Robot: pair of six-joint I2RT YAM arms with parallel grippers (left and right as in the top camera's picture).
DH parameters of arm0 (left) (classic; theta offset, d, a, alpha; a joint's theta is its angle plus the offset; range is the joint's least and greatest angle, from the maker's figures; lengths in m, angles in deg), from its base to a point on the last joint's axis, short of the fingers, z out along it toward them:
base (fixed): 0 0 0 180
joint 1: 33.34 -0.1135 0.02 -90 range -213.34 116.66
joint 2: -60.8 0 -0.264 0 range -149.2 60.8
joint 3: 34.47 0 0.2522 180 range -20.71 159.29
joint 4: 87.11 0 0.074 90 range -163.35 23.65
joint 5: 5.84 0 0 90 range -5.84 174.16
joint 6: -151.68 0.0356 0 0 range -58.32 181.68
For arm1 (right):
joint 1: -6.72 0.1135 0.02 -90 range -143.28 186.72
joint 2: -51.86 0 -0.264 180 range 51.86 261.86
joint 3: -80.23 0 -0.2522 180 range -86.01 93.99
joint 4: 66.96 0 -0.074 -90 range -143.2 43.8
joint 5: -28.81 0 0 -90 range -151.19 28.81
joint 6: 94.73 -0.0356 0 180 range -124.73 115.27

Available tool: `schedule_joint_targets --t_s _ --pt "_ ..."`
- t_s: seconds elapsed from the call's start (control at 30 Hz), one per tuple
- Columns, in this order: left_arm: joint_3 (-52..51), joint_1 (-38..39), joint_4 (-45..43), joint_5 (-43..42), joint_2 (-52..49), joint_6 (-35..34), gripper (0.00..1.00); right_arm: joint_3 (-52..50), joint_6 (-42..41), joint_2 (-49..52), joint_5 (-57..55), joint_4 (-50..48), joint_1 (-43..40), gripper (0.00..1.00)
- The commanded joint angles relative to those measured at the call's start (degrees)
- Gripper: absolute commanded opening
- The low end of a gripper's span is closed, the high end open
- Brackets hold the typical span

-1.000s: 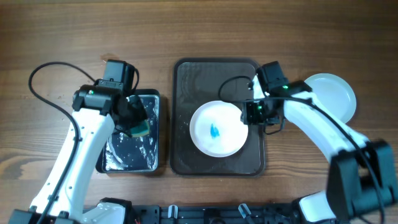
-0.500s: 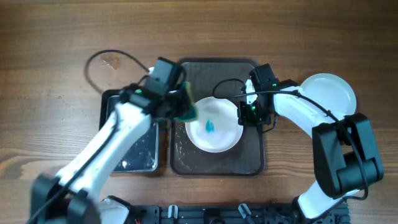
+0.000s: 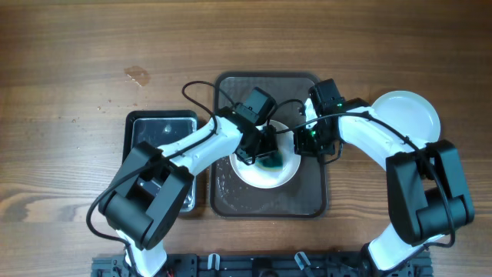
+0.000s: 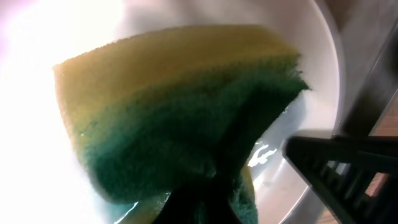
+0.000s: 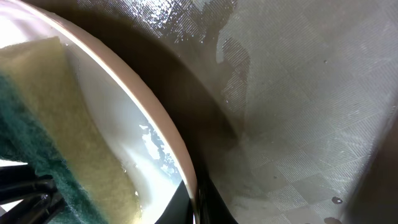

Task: Clean dirty plates on tray and stack at the side
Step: 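Scrub the blue stain on the held plate with the sponge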

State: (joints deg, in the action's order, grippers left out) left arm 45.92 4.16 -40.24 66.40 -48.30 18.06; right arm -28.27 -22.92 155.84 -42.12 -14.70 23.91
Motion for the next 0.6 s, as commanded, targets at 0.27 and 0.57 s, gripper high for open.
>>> schedule_joint_targets --t_s 0.27,0.57 --pt "-0.13 -2.56 14.1 25.62 1.9 1.2 0.04 -1.29 -1.49 1.97 -3.65 0.07 -0.02 0.04" --pt "-2.03 1.66 -7.5 -6.78 -1.29 1.11 0.04 -1.29 -1.46 1.97 -3.65 0.04 -0.02 0.04"
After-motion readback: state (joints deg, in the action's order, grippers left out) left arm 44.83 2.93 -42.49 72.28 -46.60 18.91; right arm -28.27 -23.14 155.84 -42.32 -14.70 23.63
